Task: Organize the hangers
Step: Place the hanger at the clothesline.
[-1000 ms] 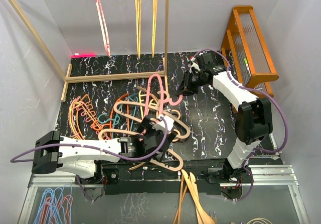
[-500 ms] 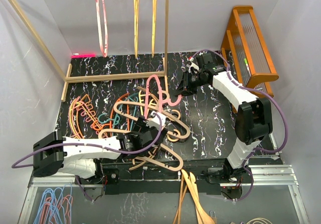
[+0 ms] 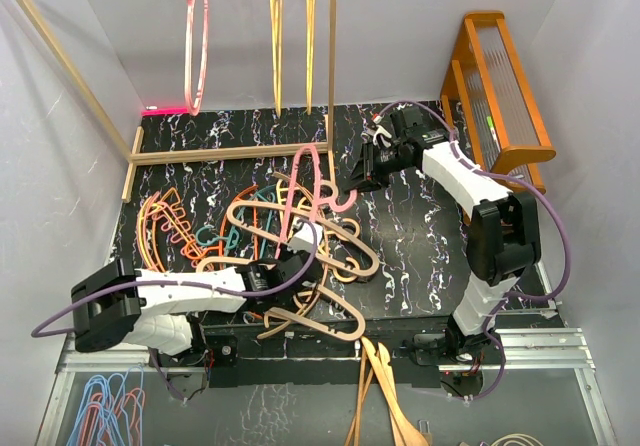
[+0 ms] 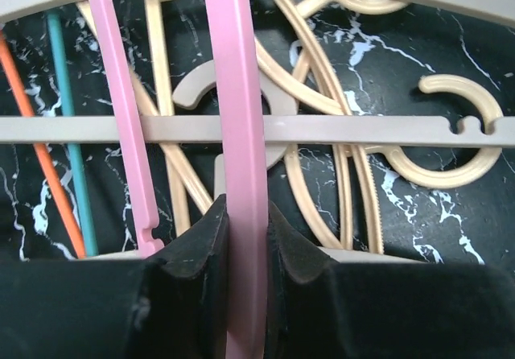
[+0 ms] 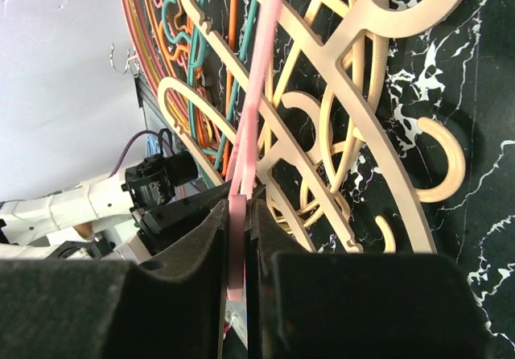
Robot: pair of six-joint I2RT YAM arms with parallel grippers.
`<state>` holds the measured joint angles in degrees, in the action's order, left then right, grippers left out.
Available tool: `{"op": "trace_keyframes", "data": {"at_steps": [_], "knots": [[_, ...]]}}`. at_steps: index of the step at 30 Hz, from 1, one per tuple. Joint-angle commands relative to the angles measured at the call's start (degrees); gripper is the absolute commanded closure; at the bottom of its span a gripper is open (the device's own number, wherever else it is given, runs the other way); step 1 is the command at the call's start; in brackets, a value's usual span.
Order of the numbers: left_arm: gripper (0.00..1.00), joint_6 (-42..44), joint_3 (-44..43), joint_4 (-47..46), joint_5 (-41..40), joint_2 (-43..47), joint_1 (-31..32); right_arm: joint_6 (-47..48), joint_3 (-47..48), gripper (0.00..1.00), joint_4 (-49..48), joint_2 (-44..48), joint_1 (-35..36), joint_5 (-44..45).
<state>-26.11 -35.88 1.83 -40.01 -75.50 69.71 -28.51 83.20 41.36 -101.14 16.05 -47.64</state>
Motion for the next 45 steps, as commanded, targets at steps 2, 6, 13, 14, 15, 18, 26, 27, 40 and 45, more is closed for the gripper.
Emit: {"op": "trace_keyframes", "data": {"at_steps": [2, 6, 13, 14, 15, 18, 26, 27, 40, 45], "knots": [[1.00, -16.0, -1.3, 20.4, -8.3, 4.6, -1.8, 2.3, 3.4, 0.70, -2.9, 0.8, -0.2, -4.5], [1.00, -20.8, 3.5, 23.8, -8.1, 16.9, -1.8, 4.5, 4.4, 0.24, -4.1, 4.6, -0.2, -2.5], [1.00, -29.4, 6.7, 29.2, -7.9, 29.1, -3.0, 6.8, 7.1, 0.01, -4.6, 7.8, -0.2, -2.2], [1.00, -27.1, 7.3, 25.8, -6.1, 30.0, -3.6, 7.0, 7.0, 0.01, -4.8, 8.3, -0.2, -2.3], [1.00, -23.2, 8.2, 21.3, -3.4, 30.8, -4.7, 7.2, 7.0, 0.01, -4.7, 8.7, -0.2, -2.2], [1.00, -16.7, 11.0, 9.0, 9.1, 31.4, -15.1, 8.4, 6.9, 0.01, -4.2, 9.7, -0.2, -2.0], [1.00, -12.0, 11.9, -15.0, 39.6, 22.6, -44.6, 12.9, 5.6, 0.01, -2.5, 13.3, -0.3, -2.5], [1.00, -12.7, 11.6, -17.1, 42.3, 22.1, -47.2, 13.3, 5.2, 0.01, -2.4, 13.8, -0.3, -2.4], [1.00, -4.8, -1.5, -1.5, 73.7, 26.2, -74.1, 16.7, 1.8, 0.01, -2.8, 17.5, -0.3, -1.4], [1.00, 4.2, -12.0, 12.5, 65.7, 26.6, -74.5, 17.6, -0.3, 0.01, -3.6, 18.4, -0.3, -1.5]]}}
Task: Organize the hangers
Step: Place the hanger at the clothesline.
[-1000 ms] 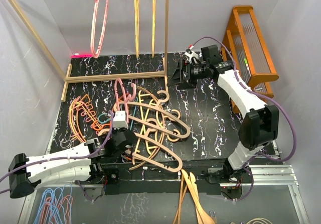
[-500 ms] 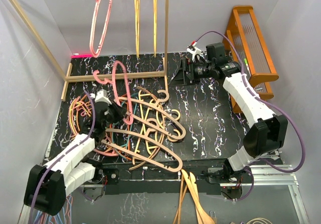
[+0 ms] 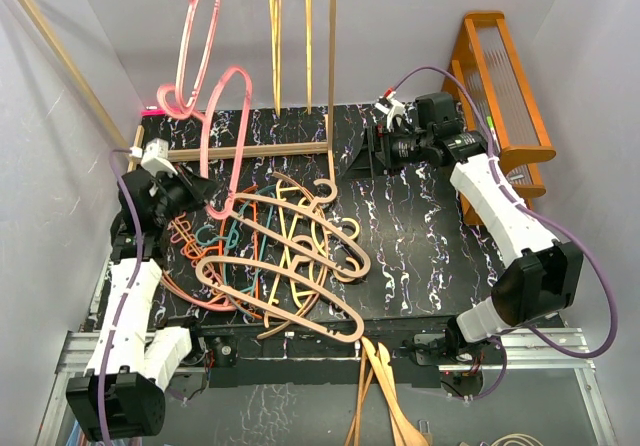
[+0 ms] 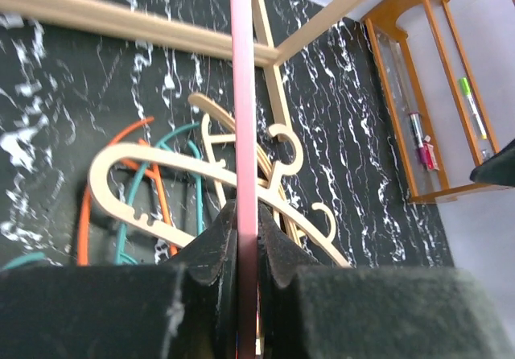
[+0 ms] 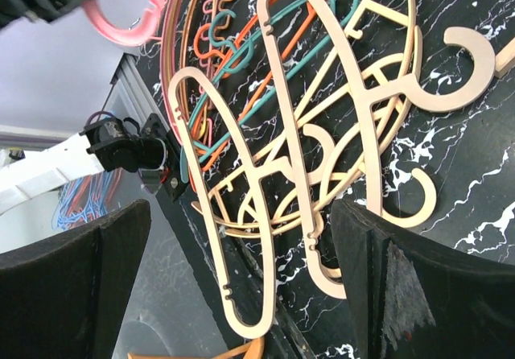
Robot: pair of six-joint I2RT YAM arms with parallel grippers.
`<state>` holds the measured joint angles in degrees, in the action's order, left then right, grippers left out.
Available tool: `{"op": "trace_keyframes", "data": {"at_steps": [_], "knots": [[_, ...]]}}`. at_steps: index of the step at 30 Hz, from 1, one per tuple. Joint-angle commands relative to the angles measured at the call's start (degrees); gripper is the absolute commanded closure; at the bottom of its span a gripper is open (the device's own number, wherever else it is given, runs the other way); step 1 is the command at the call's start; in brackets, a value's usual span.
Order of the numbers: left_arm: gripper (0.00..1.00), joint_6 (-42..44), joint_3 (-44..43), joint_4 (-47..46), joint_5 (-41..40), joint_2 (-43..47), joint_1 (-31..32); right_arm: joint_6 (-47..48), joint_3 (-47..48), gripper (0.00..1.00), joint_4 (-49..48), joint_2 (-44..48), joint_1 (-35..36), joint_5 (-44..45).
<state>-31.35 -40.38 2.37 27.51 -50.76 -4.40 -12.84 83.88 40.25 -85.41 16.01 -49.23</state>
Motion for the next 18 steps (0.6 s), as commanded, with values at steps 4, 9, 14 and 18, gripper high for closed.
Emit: {"op": "trace_keyframes", "data": {"at_steps": [4, 9, 14, 18], "knots": [[1.00, 13.1, -12.6, 17.6, -9.8, 0.3, -0.4, 2.8, -2.3, 0.01, -2.6, 3.7, -0.4, 0.1], [1.00, 18.8, -22.1, 26.7, -19.5, -1.7, 0.2, 3.9, -4.0, 0.01, -3.2, 5.2, -0.5, 0.1], [1.00, 23.8, -31.5, 30.2, -27.4, -4.1, 2.6, 5.2, -4.3, 0.01, -3.9, 5.6, -0.6, -1.4], [1.00, 28.4, -39.8, 31.8, -30.3, -7.6, 5.3, 6.0, -4.8, 0.02, -4.6, 5.4, -0.7, -2.9]]}}
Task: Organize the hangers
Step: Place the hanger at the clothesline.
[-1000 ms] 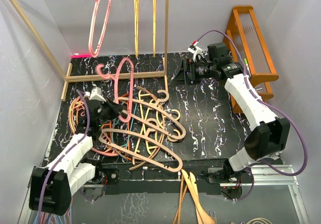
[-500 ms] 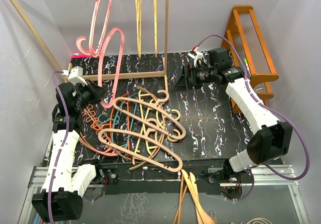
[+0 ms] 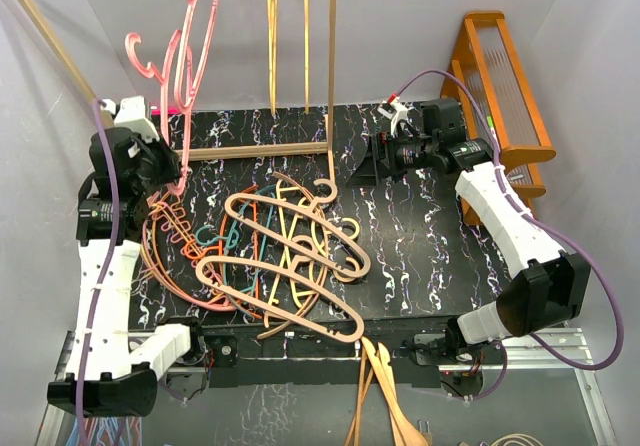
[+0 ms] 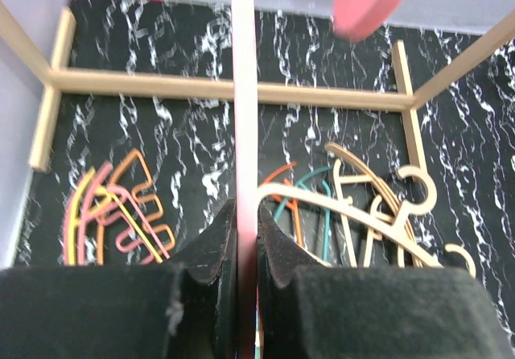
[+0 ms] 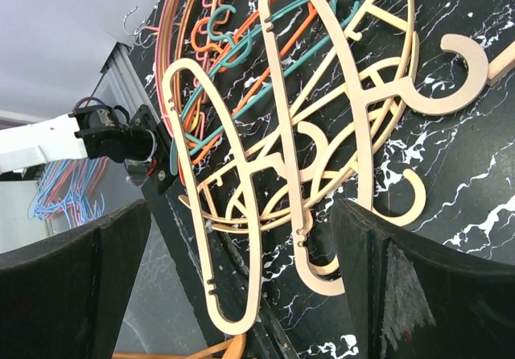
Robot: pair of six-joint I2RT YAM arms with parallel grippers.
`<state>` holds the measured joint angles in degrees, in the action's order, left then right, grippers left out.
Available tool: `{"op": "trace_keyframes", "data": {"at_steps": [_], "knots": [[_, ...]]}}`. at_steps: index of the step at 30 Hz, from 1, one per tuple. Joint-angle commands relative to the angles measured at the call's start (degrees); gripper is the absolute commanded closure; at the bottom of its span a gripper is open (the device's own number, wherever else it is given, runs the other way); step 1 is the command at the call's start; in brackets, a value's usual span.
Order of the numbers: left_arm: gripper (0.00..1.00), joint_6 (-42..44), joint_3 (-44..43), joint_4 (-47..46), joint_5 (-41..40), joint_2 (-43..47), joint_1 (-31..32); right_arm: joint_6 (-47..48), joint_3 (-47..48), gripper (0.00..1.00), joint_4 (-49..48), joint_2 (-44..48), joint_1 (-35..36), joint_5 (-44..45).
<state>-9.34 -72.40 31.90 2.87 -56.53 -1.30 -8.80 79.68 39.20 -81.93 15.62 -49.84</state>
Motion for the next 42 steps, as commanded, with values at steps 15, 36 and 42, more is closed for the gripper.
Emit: {"op": "trace_keyframes", "data": {"at_steps": [15, 36, 42], "knots": [[1.00, 12.9, -38.3, 9.6, -6.0, -19.6, 4.5, 5.0, -2.6, 0.02, -3.5, 2.8, -0.6, -4.8], [1.00, 12.6, -52.8, 12.8, -1.5, -33.8, 2.0, 14.9, -3.1, 0.01, -5.2, 1.3, -2.2, -0.7], [1.00, 12.2, -53.1, 12.2, -0.6, -34.9, 0.4, 16.7, -8.0, 0.01, -15.5, 3.4, -2.3, 2.5]]}}
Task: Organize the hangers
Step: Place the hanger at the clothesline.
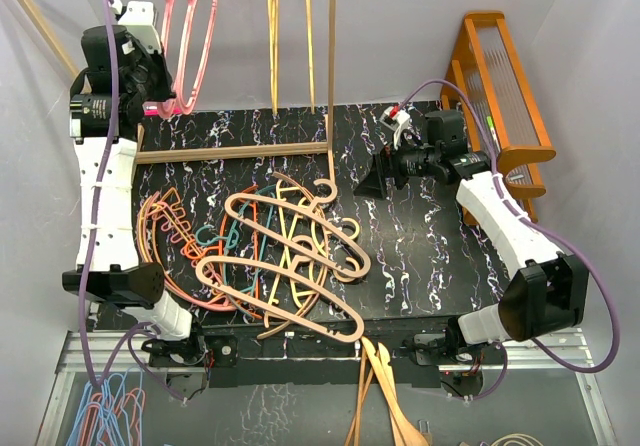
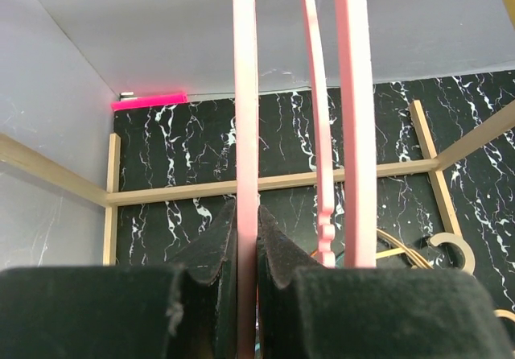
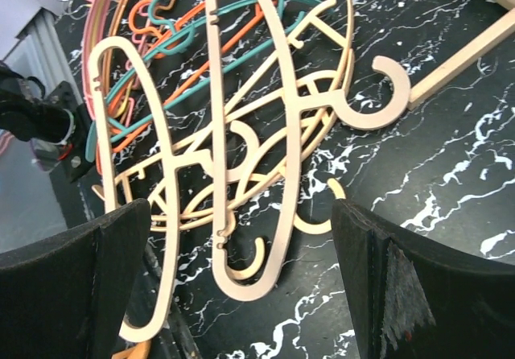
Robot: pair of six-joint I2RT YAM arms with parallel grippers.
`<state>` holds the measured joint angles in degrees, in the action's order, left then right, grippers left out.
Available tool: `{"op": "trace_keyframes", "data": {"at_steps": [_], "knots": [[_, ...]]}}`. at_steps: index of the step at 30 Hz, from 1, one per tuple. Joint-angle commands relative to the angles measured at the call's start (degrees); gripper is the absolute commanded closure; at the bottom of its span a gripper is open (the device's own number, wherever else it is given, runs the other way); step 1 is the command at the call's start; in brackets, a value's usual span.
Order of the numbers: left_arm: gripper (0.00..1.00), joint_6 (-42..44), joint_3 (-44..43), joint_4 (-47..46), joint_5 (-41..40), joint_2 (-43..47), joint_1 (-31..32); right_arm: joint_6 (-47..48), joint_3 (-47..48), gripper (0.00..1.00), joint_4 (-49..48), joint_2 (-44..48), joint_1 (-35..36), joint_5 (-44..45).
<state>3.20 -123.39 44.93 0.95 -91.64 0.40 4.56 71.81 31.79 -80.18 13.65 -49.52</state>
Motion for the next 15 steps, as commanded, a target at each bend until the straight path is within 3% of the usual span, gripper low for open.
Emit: {"op": "trace_keyframes", "data": {"at_steps": [1, 15], "knots": [[1.00, -0.5, -2.5, -1.1, 1.6, 0.1, -1.5, 3.3, 0.6, 0.01, -7.2, 0.8, -0.3, 1.8], [1.00, -1.9, -4.4, -1.3, 5.9, -4.1, -3.7, 4.1, 9.0, 0.01, 3.6, -7.7, -0.5, -6.3]]}}
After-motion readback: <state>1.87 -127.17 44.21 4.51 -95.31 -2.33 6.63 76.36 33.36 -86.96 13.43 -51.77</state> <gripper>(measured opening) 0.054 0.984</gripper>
